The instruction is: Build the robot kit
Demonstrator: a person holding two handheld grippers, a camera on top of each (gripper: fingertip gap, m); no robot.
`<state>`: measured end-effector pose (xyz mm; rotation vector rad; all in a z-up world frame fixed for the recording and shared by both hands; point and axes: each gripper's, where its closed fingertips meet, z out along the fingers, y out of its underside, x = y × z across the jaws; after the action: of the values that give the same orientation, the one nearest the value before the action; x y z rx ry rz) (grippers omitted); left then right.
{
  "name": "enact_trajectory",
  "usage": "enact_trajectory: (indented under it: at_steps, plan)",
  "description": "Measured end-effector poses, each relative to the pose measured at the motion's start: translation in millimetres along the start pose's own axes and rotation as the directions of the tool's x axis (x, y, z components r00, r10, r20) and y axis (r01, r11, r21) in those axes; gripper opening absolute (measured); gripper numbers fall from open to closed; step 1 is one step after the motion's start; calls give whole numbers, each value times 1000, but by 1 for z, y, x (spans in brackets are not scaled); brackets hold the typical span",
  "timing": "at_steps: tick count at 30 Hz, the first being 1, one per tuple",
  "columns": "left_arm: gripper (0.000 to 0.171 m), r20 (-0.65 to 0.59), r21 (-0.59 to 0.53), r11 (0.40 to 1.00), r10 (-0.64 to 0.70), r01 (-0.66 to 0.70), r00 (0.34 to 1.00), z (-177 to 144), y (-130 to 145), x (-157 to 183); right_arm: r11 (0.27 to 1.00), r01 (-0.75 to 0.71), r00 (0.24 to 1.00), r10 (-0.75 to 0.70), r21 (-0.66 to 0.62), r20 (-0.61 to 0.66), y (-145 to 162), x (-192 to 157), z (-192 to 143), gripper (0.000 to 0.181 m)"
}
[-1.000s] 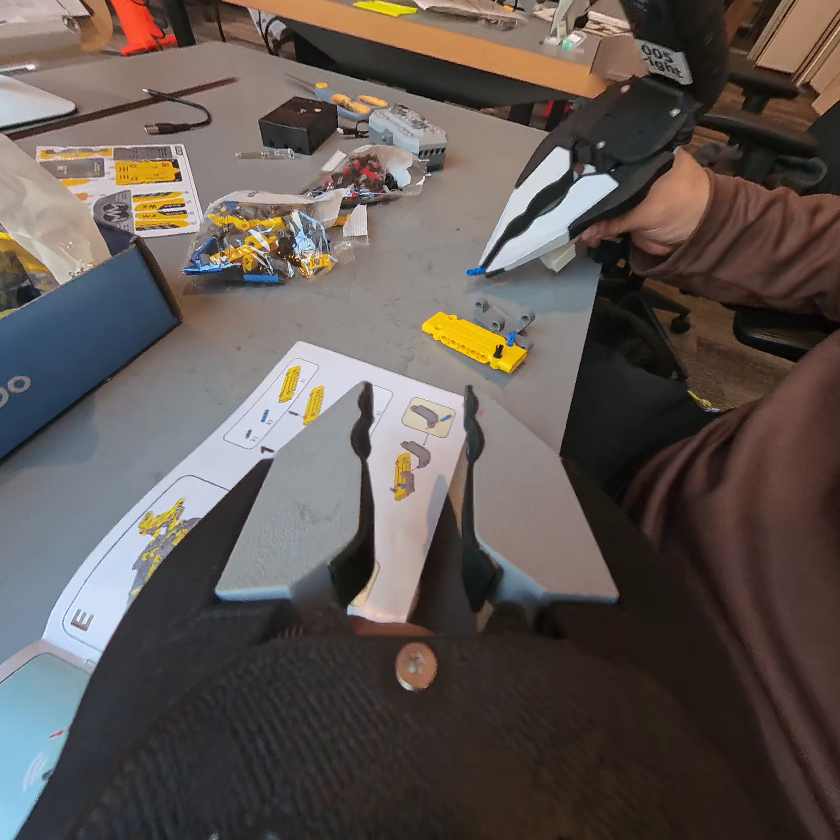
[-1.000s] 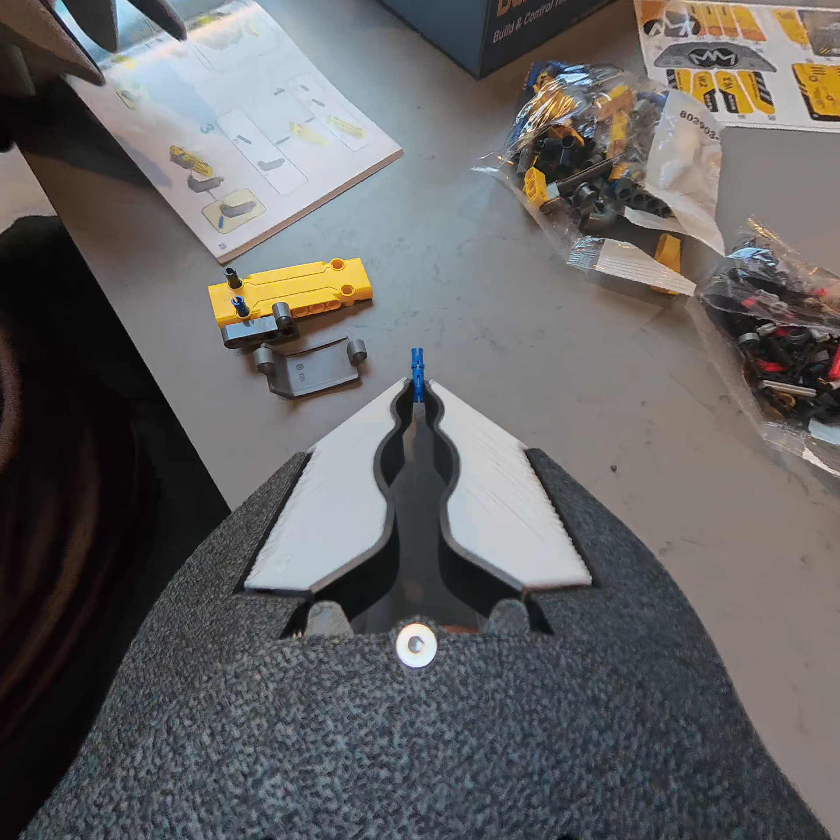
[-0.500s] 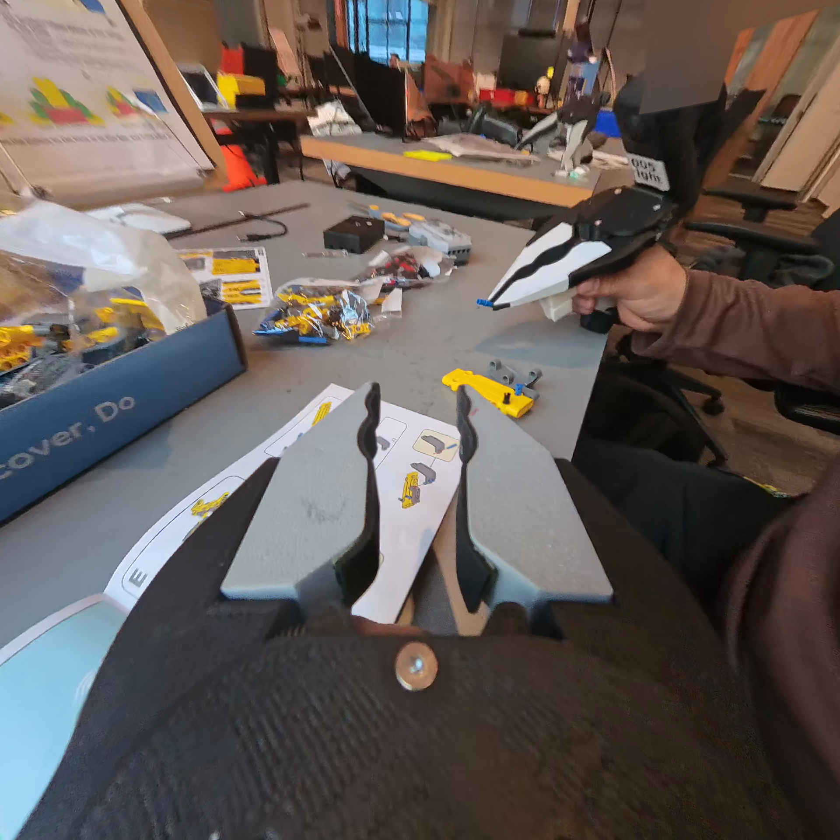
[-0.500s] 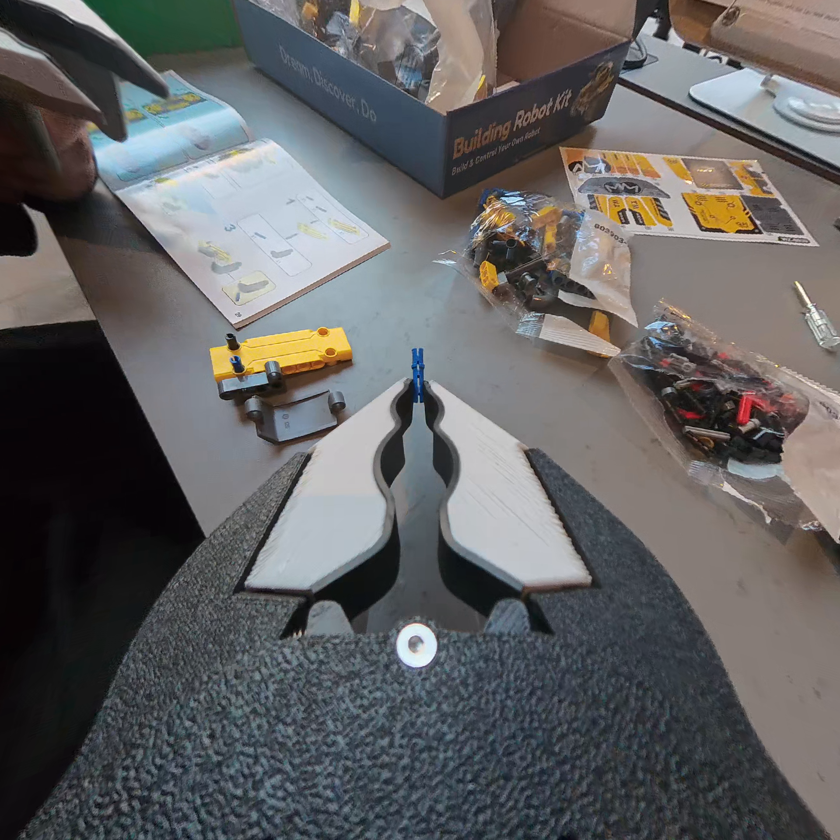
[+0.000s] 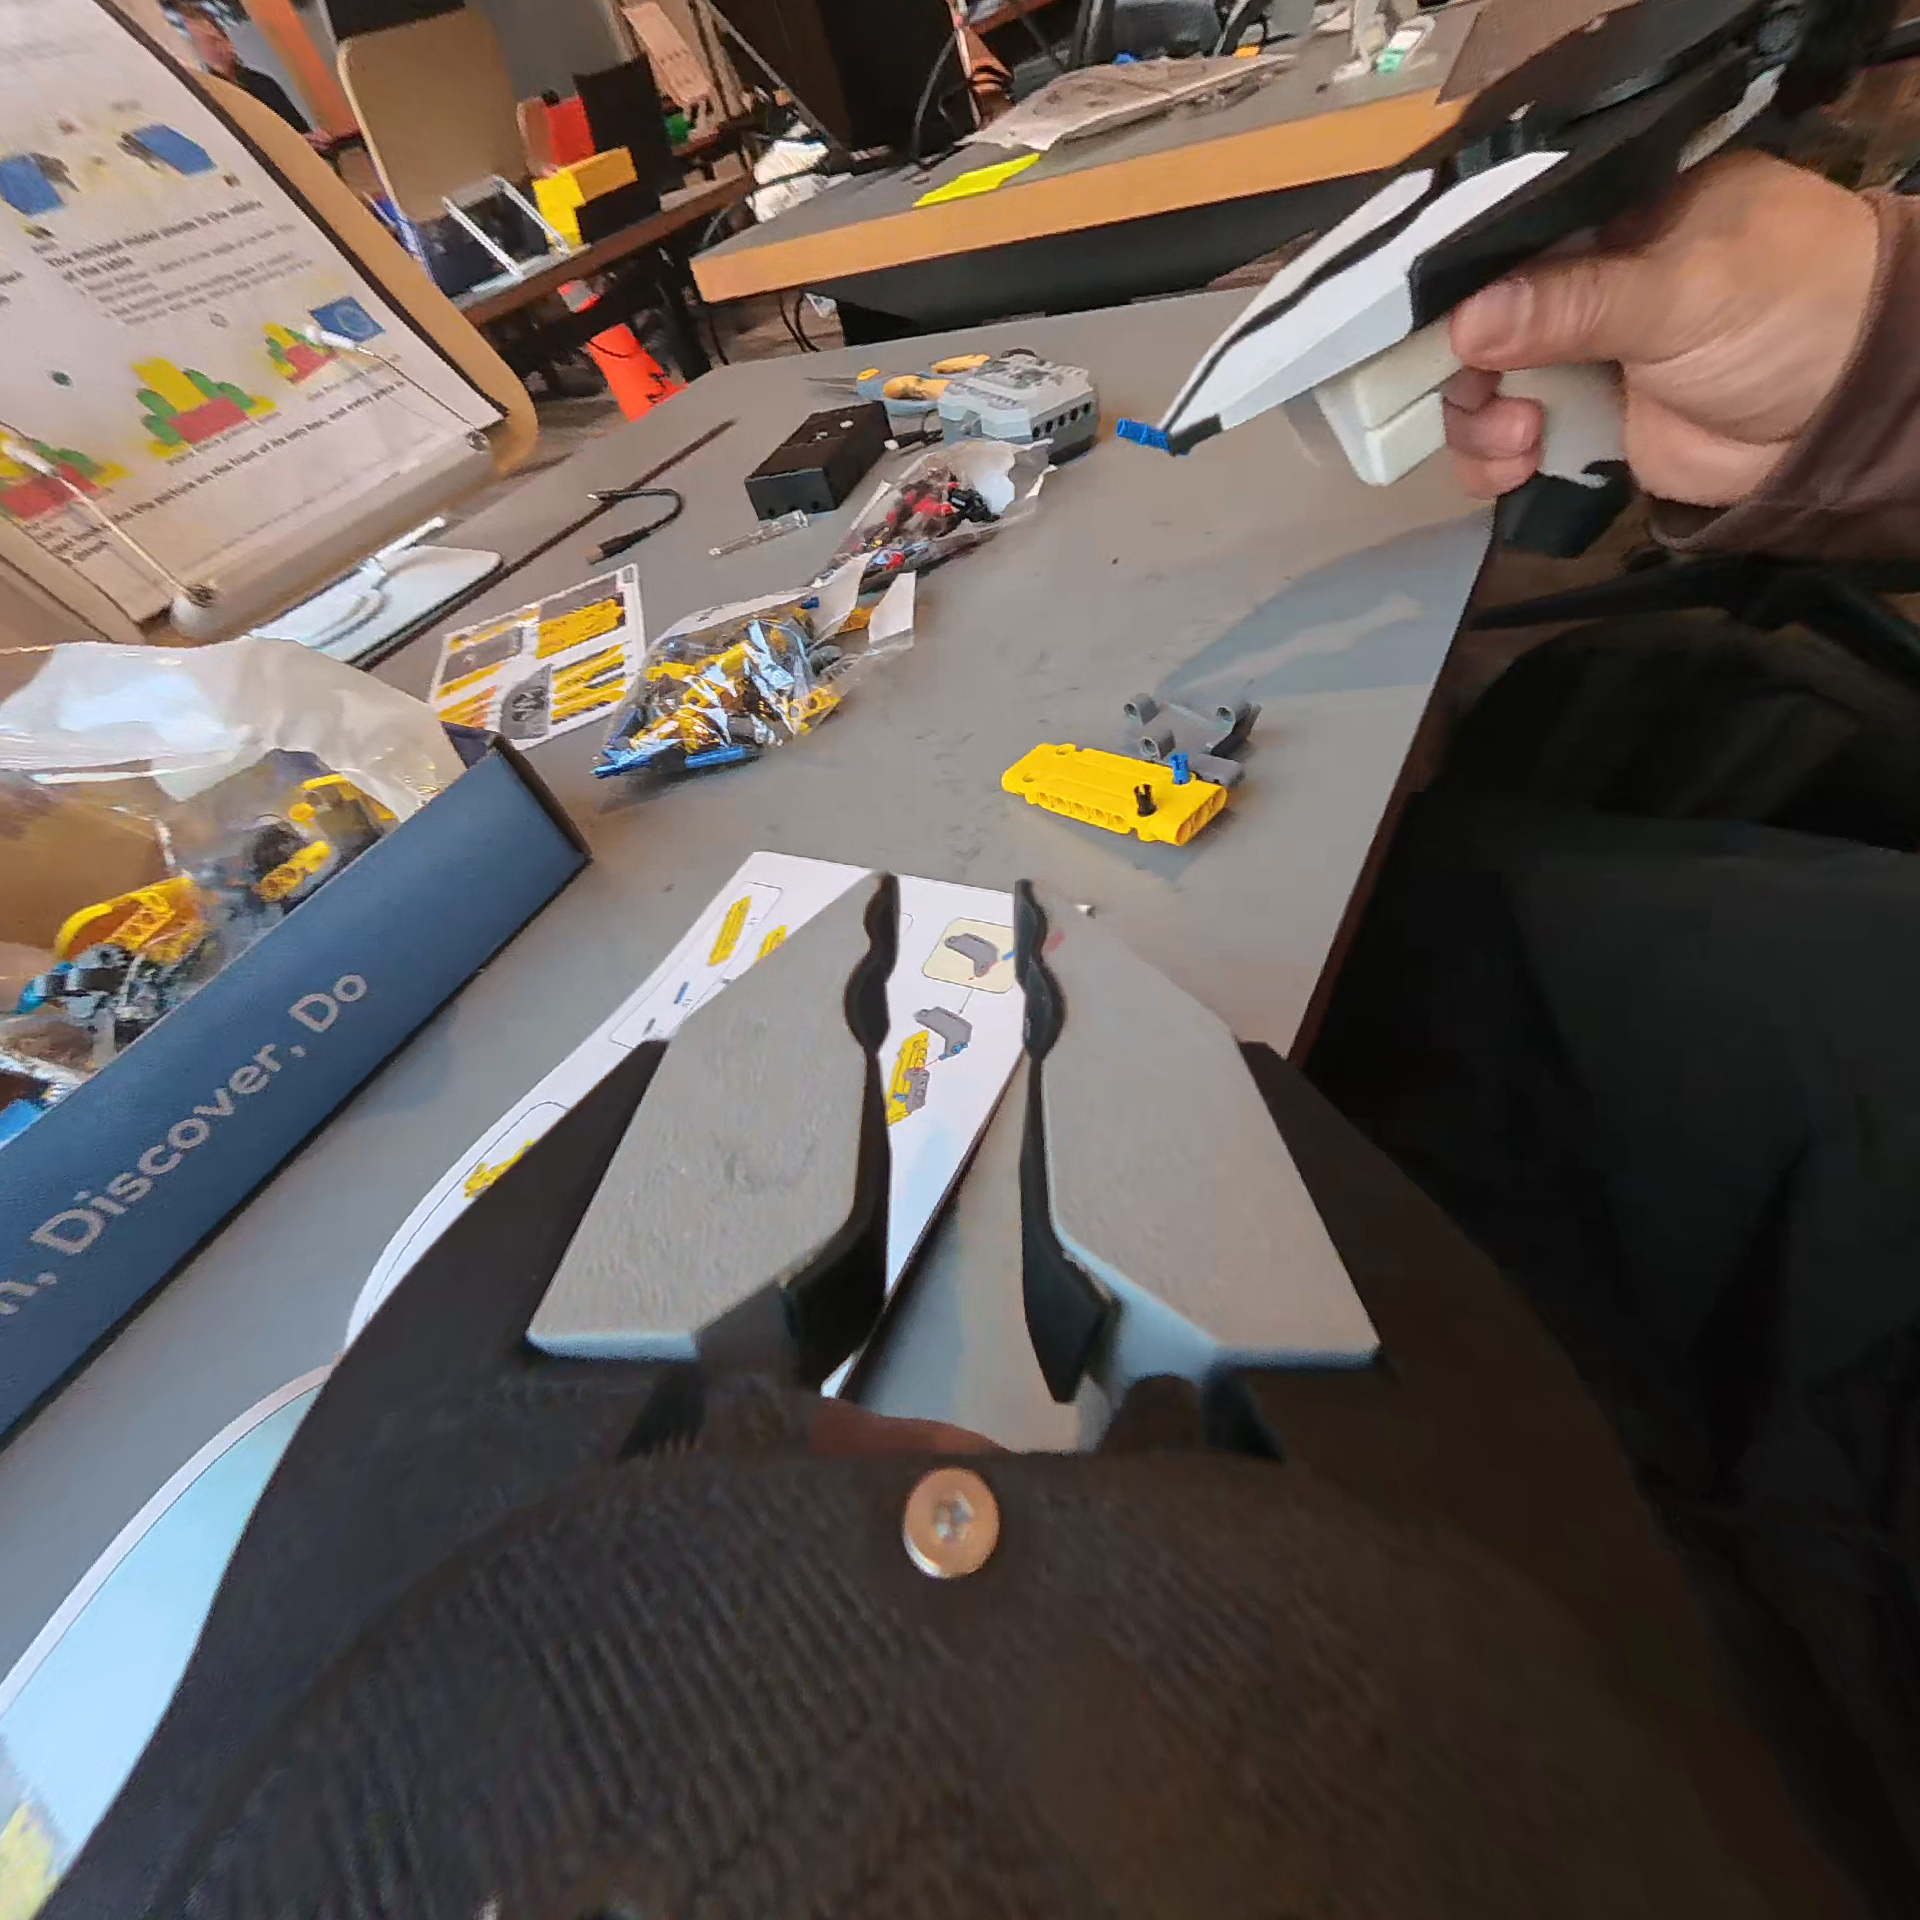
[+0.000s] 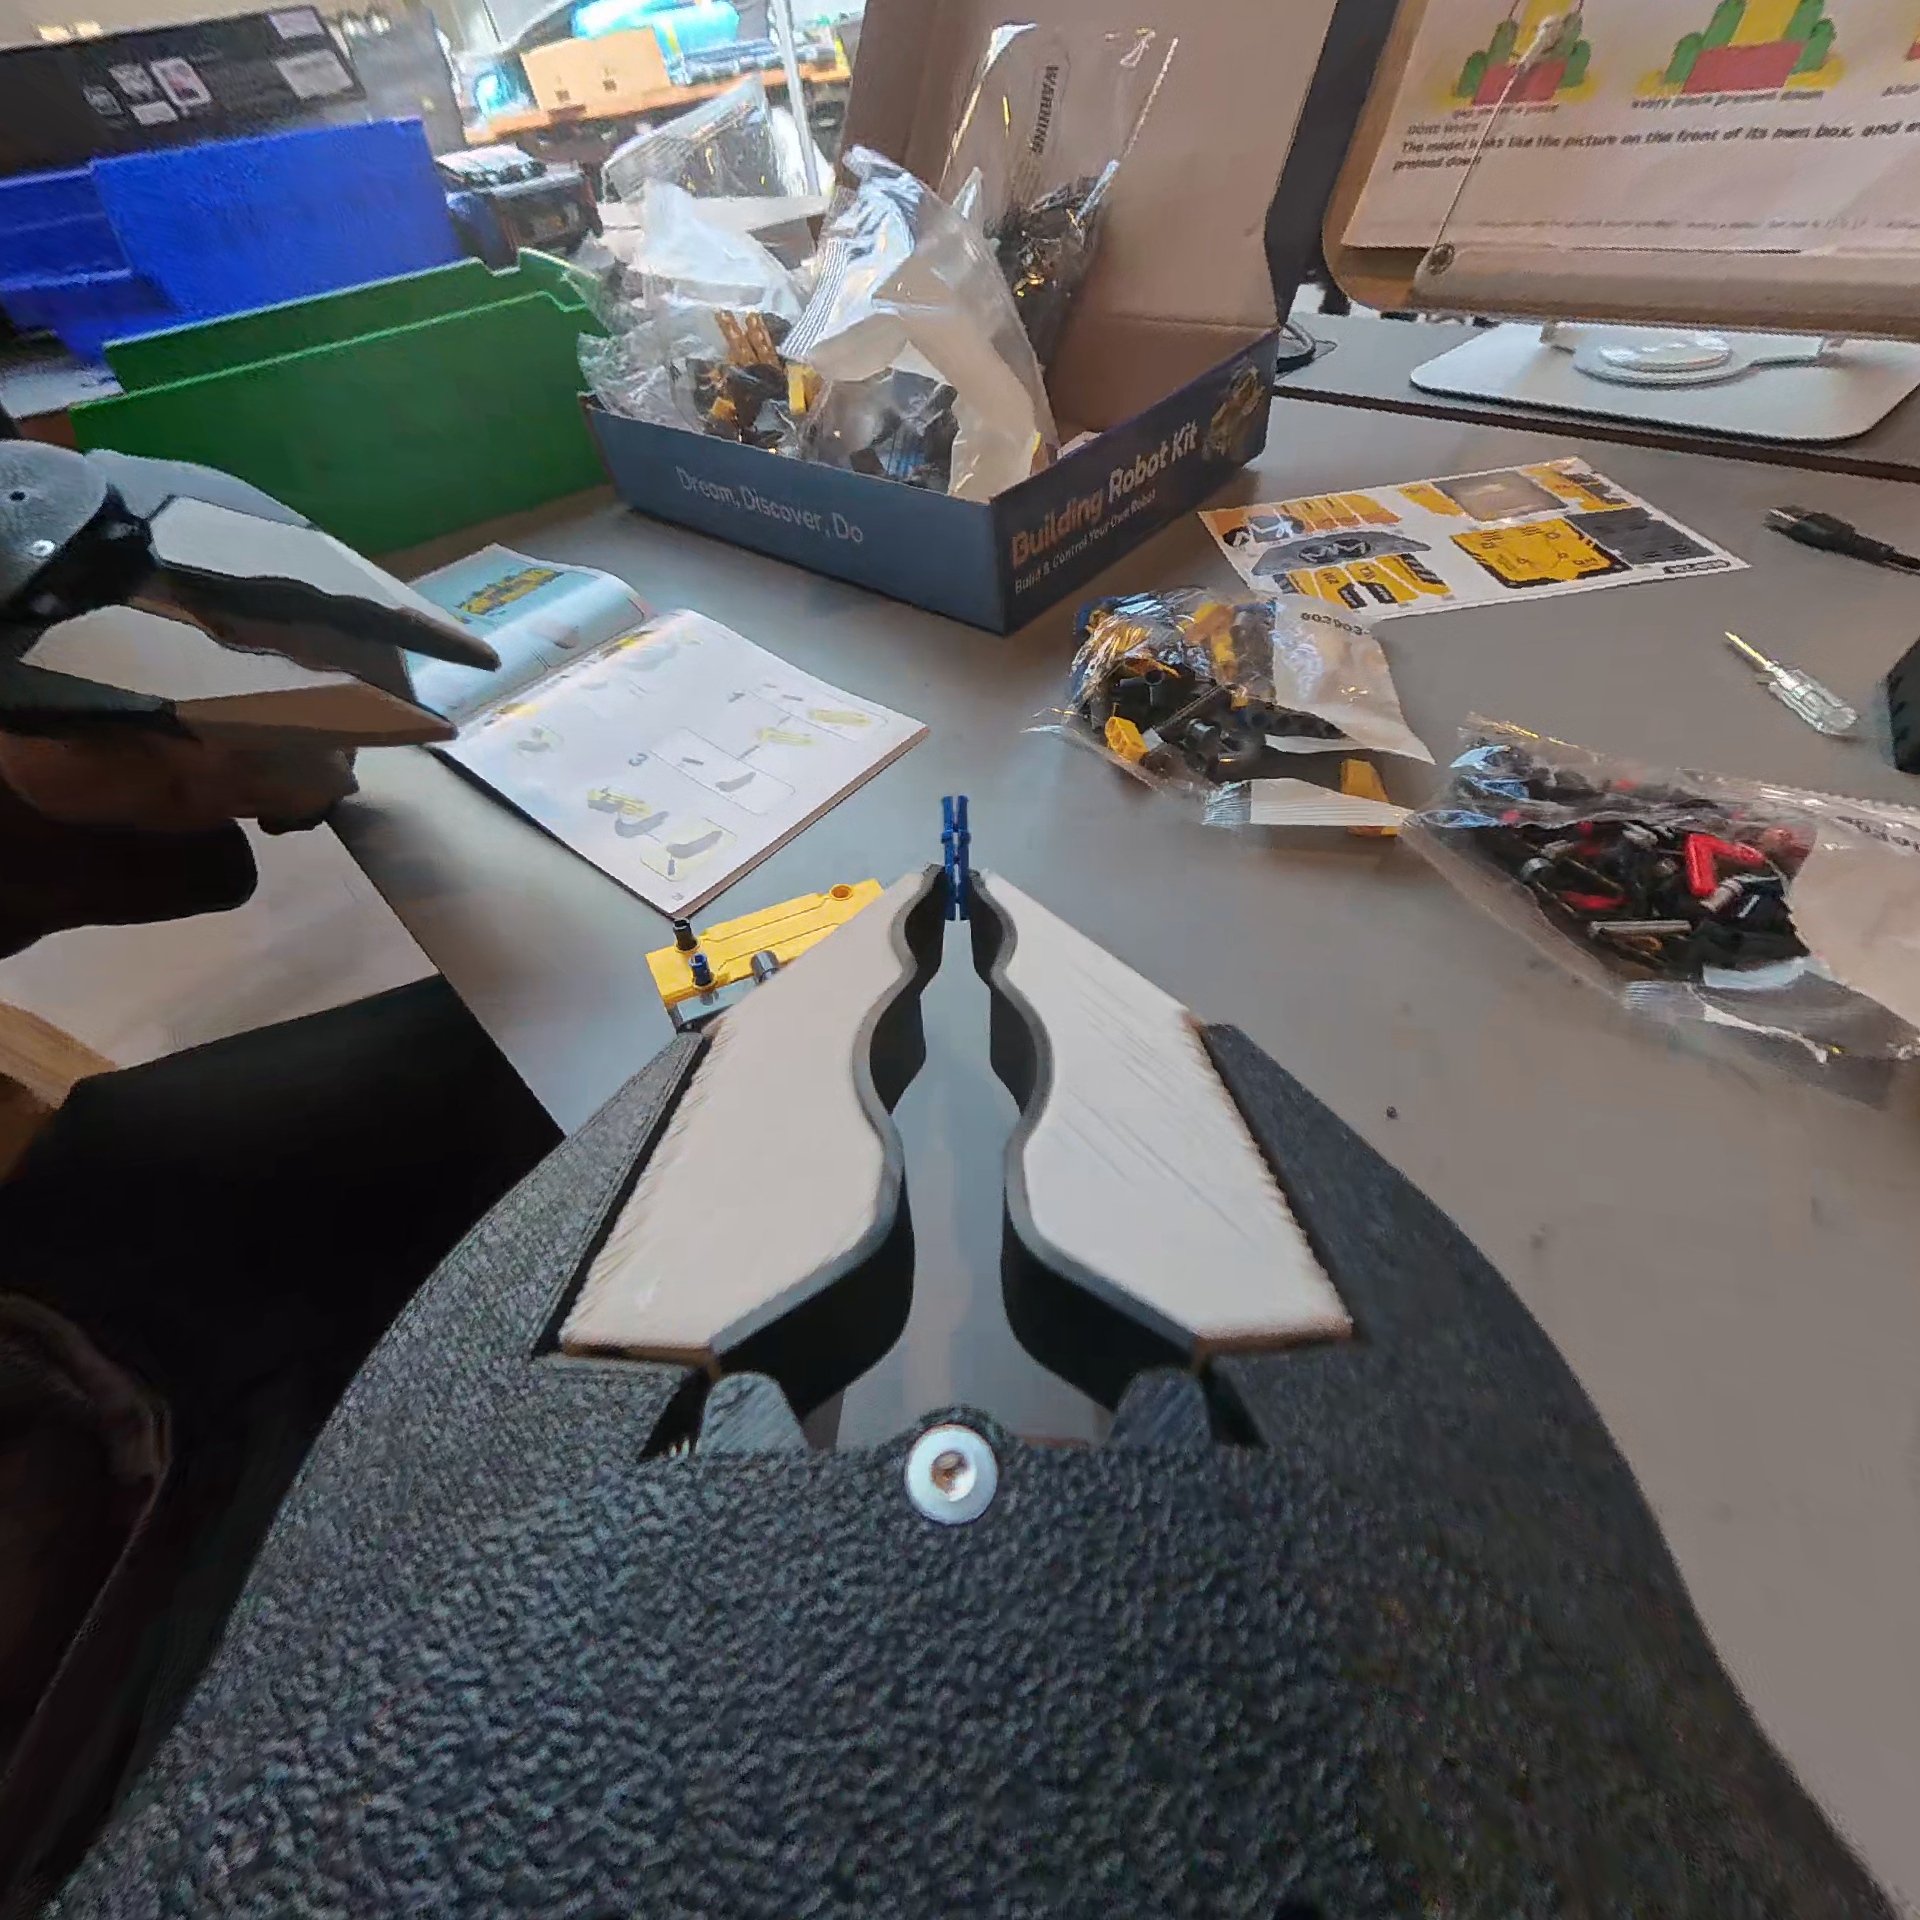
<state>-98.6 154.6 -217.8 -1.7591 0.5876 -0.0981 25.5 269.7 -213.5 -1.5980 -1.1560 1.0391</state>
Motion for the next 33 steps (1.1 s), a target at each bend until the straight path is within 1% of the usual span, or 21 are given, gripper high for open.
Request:
enact_trajectory:
  at_steps: [3, 5, 7, 10, 12, 14, 16, 21, 26, 33]
  plan:
    - [16, 30, 20, 999, 42, -43, 999, -3, -1, 3, 998, -41, 999, 42, 42, -20, -1, 11, -4, 4]
    - [15, 54, 13, 996, 83, -84, 995, -3, 0, 5, 998, -48, 998, 49, 44, -40, 1, 19, -6, 4]
    - [15, 76, 7, 994, 104, -105, 992, -3, 1, 8, 997, -66, 997, 68, 46, -33, 0, 21, -6, 4]
    - [16, 64, -27, 991, 133, -131, 989, -3, 13, 20, 991, -117, 993, 116, 62, 30, -4, 12, -2, 4]
    - [16, 64, -48, 986, 164, -161, 984, -2, 19, 24, 992, -119, 992, 116, 51, 55, -4, 7, 3, 4]
    - [16, 73, -48, 984, 173, -170, 982, -1, 19, 24, 993, -117, 991, 115, 28, 74, -1, 4, 7, 4]
    - [17, 67, -48, 988, 153, -150, 986, 1, 19, 22, 991, -132, 987, 129, 24, 98, -1, 1, 9, 4]
    - [18, 27, -28, 993, 113, -113, 993, 5, 14, 26, 981, -192, 970, 190, 1, 150, 2, -1, 12, 4]
    - [18, 3, -34, 986, 163, -163, 987, 11, 15, 36, 969, -245, 942, 243, -22, 232, 0, -9, 17, 4]
    - [17, 15, -28, 976, 216, -216, 976, 10, 15, 41, 975, -220, 943, 218, -22, 252, -3, -25, 17, 4]
